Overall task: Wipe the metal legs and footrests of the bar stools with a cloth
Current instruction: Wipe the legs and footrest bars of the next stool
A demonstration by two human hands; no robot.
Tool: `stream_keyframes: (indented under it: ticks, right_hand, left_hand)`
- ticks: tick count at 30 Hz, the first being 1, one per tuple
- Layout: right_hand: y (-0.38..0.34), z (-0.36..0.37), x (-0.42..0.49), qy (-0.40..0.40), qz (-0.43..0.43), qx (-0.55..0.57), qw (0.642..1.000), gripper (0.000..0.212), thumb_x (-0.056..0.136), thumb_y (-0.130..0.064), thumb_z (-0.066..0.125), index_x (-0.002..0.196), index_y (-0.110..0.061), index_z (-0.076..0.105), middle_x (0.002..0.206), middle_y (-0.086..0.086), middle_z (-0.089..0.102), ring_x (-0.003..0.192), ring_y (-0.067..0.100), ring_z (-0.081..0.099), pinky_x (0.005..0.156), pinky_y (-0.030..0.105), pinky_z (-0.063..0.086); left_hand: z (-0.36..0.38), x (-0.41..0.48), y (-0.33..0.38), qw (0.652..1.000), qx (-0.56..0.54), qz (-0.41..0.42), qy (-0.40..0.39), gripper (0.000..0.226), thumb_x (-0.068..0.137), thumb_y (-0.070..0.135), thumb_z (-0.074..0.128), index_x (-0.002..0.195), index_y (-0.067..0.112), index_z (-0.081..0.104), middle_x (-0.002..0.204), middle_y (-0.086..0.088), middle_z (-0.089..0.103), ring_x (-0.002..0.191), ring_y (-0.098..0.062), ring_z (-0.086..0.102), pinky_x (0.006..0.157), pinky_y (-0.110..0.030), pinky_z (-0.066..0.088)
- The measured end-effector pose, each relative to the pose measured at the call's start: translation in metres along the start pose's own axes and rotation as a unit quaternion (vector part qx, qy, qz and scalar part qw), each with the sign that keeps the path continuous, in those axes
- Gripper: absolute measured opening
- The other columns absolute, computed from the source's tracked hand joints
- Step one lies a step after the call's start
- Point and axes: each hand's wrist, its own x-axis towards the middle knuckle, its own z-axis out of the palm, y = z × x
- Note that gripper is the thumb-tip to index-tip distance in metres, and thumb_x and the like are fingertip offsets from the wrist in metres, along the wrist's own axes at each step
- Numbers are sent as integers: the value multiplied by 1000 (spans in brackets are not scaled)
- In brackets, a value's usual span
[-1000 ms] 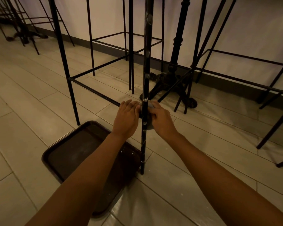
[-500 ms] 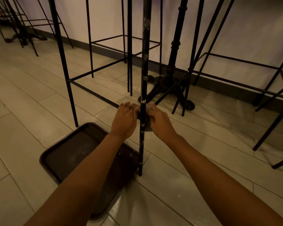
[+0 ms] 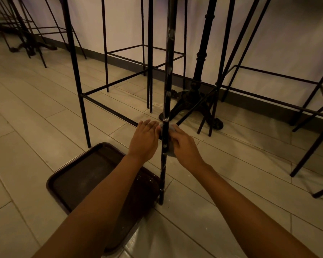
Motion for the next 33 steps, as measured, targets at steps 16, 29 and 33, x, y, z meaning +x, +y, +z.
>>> stream_keyframes:
  ticks: [16, 29, 33]
  right_hand:
    - [6, -3, 7, 7, -5, 23, 1000, 36, 91, 4, 41, 123, -6, 56, 131, 1, 49, 116, 7, 42, 90, -6, 27]
    - [3, -4, -15, 75, 48, 77, 993, 34, 89, 8, 43, 114, -5, 63, 120, 12, 62, 100, 9, 52, 75, -10, 31]
    - [1, -13, -11, 113, 78, 118, 983, 31, 90, 5, 46, 113, -4, 63, 119, 11, 62, 99, 6, 50, 74, -11, 31]
  left_hand:
    - [5, 1, -3, 1000, 11, -6, -18, 63, 93, 35, 5, 138, 10, 42, 143, -10, 45, 140, -23, 26, 119, -36, 9]
    - [-6, 1, 6, 998, -28, -31, -56, 45, 102, 23, 17, 140, 9, 36, 148, -10, 36, 142, -24, 21, 120, -37, 9]
    - [-15, -2, 14, 991, -105, -62, 44, 44, 102, 24, 21, 136, 5, 42, 141, -14, 45, 136, -26, 34, 116, -42, 22]
